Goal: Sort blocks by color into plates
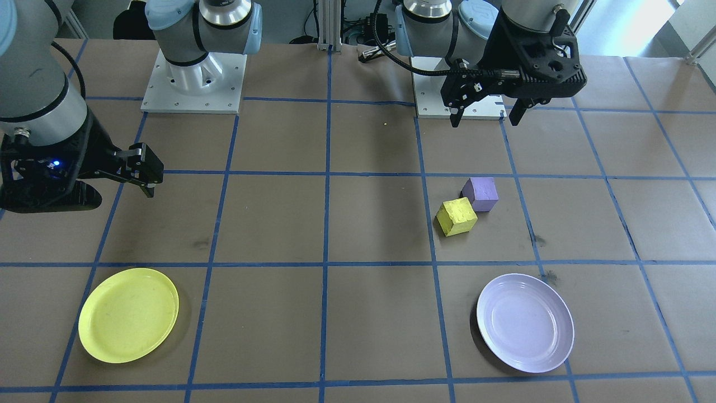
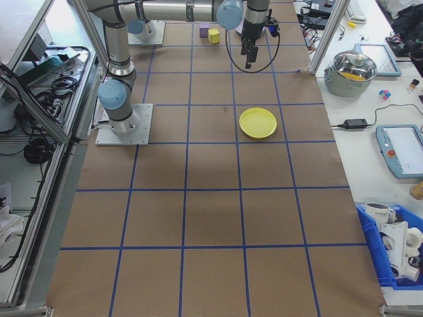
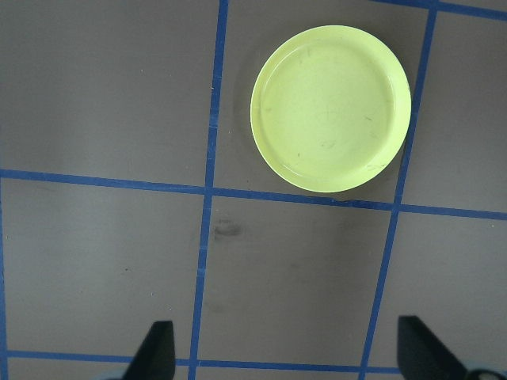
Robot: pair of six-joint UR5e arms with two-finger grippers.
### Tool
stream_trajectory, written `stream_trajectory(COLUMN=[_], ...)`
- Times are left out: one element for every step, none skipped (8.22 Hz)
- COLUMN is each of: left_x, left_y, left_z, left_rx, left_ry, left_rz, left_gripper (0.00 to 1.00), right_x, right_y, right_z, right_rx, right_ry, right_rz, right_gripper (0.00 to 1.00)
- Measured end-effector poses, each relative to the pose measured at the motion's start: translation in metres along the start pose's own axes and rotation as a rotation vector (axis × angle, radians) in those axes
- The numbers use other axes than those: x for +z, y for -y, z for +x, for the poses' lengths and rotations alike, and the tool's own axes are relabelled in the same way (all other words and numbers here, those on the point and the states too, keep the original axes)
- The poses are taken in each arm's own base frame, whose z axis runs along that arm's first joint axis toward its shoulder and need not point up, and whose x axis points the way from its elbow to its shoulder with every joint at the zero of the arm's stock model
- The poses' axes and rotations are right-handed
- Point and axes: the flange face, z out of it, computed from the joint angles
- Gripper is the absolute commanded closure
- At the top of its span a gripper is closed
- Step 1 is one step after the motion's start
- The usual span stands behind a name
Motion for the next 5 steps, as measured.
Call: stream_trajectory(left_x=[0.001, 0.001, 0.002, 0.004, 0.010], left_y=[-0.001, -0.001, 0.000, 0.004, 0.008], left_z=[-0.001, -0.003, -0.007, -0.013, -0.022], left_rx=[0.000, 0.002, 0.019, 0.069, 0.121], left_ry=[0.001, 0.000, 0.001, 0.003, 0.003], left_rz=[-0.001, -0.002, -0.003, -0.008, -0.019], left_gripper=[0.00, 0.00, 0.00, 0.00, 0.00], right_x=[0.000, 0.001, 0.002, 0.003, 0.003], right_y=[0.000, 0.000, 0.001, 0.001, 0.001], right_z=[0.000, 0.000, 0.000, 0.000, 0.000], right_rx=[0.000, 0.000, -0.001, -0.001, -0.001], right_ry=[0.000, 0.001, 0.001, 0.001, 0.001], right_rz=[-0.001, -0.003, -0.006, -0.008, -0.008], right_gripper=[0.00, 0.00, 0.00, 0.00, 0.00])
